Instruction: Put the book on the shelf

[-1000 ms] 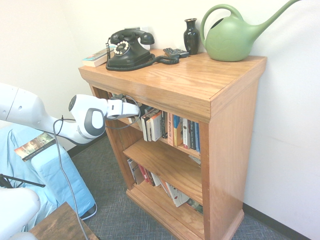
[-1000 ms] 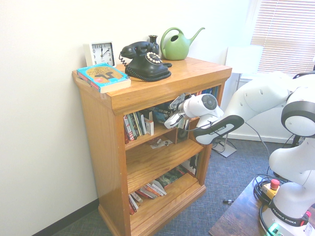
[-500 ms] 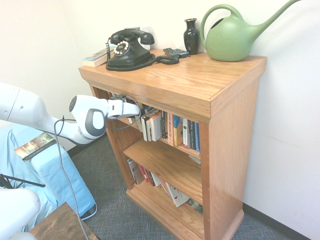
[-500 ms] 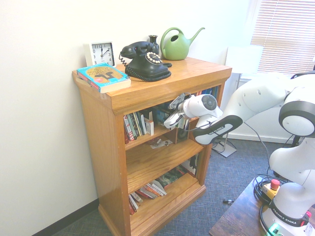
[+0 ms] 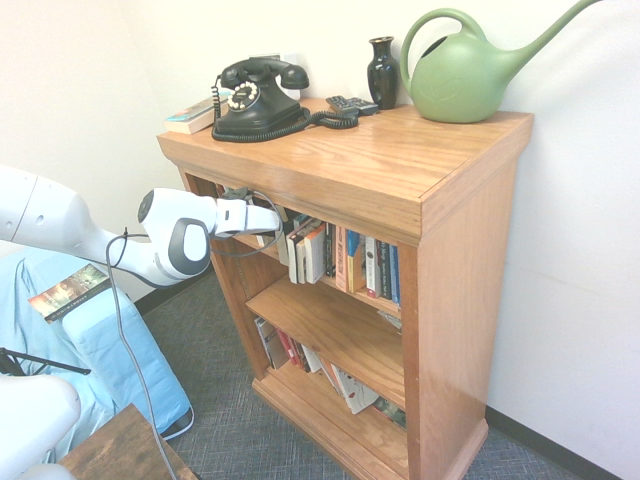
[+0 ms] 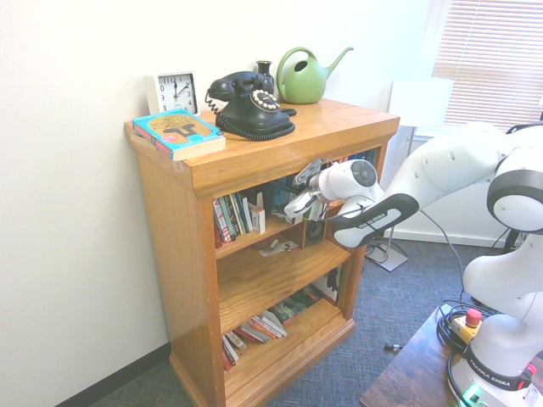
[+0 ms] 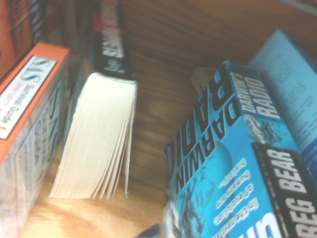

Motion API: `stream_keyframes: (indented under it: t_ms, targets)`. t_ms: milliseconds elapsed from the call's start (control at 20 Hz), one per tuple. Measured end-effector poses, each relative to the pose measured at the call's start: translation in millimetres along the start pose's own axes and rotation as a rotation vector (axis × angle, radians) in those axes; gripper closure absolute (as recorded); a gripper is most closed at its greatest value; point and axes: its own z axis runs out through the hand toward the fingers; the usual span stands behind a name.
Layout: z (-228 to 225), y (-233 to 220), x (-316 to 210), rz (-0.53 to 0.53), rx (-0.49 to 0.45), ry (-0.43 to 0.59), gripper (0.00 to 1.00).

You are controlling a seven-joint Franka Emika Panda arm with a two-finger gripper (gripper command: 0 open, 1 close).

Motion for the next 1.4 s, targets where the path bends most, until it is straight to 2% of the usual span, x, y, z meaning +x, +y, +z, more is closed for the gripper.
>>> stream_keyframes:
  t_ms: [500,800,1100,1400]
  targets:
    - [-45.9,30.0,1.6,0.062,-0.026,-0.051,0.0]
    - [-88.9,5.1,-1.5,0.066,-0.013,-0.115,0.0]
    - [-159.3,5.6,3.0,0.088,-0.087,-0.195,0.0]
    - [-210.1,20.0,27.5,0.167,-0.2,-0.272,0.0]
